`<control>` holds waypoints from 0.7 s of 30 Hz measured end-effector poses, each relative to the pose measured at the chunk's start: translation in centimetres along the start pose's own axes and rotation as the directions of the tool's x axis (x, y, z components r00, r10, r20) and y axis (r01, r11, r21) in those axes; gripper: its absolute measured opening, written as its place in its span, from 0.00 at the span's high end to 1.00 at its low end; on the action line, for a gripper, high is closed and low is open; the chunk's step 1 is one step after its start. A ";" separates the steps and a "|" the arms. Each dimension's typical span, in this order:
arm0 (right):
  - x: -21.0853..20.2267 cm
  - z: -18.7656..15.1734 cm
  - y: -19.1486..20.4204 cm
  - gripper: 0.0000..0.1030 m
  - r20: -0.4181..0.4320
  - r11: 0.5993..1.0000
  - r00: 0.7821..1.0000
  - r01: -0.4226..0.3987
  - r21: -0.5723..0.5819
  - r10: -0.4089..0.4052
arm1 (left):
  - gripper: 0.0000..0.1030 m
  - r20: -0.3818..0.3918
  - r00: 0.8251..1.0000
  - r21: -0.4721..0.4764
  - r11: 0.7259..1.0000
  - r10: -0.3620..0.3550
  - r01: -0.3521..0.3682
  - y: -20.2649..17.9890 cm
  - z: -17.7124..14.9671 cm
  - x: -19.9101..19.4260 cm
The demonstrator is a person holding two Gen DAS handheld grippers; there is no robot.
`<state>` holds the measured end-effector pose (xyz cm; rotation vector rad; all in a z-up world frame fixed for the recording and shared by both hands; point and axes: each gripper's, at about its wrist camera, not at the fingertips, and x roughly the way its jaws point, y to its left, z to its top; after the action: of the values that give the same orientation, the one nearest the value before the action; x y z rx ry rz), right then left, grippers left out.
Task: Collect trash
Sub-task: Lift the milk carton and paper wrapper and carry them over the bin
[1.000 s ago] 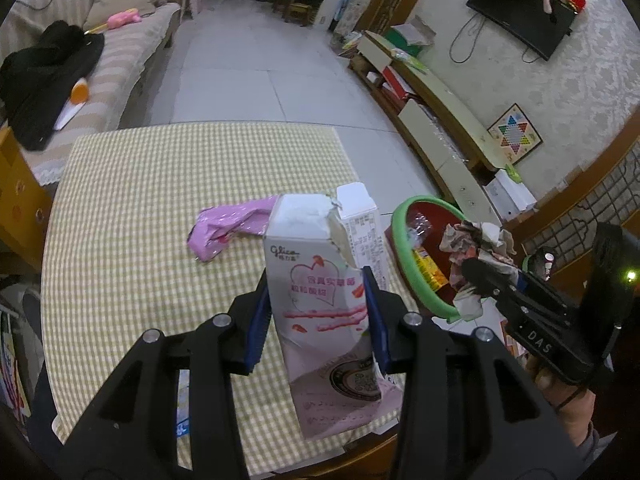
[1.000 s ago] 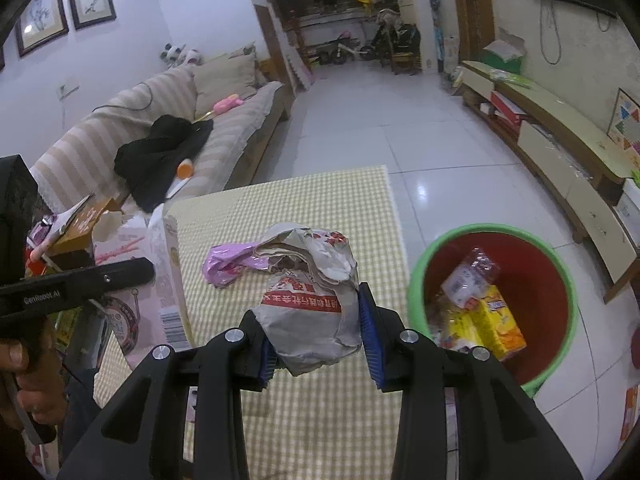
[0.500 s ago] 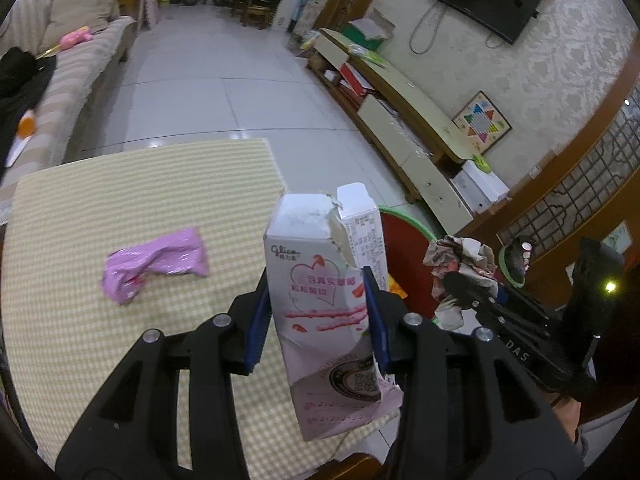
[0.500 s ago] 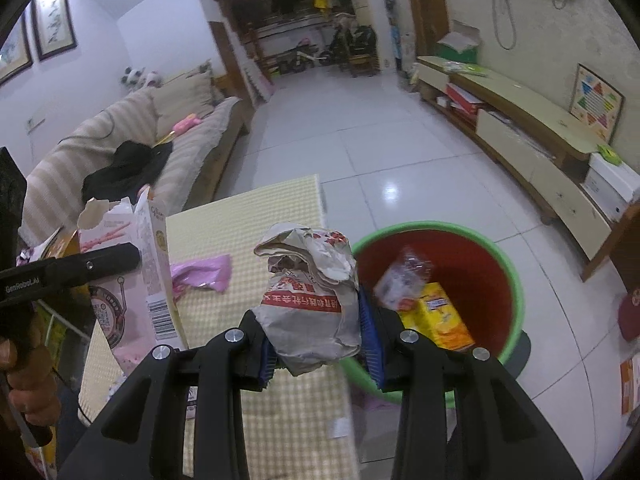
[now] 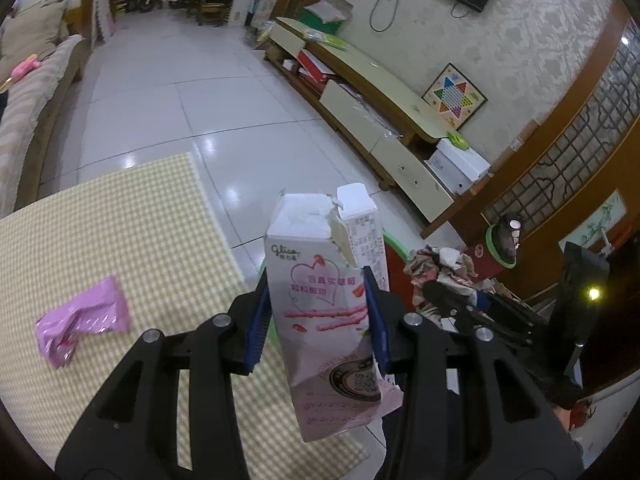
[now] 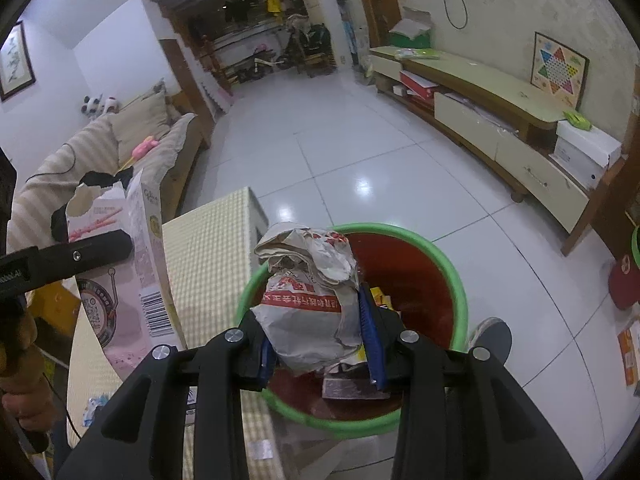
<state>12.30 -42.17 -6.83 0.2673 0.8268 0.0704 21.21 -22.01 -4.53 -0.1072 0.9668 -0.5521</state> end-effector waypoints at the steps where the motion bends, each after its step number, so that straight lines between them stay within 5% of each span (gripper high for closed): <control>1: 0.2 0.1 -0.3 0.66 -0.001 1.000 1.000 0.002 0.004 -0.002 | 0.61 -0.001 1.000 0.006 1.000 0.000 0.000 -0.3 0.2 0.4; 21: 3.8 0.6 -4.0 0.66 -0.032 0.998 0.999 0.038 0.056 -0.036 | 0.61 -0.053 0.998 0.085 0.996 -0.014 0.019 -3.4 2.1 7.3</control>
<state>15.18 -45.53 -10.22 0.3043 0.8652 0.0162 24.75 -28.82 -7.67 -0.0239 0.9922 -0.6135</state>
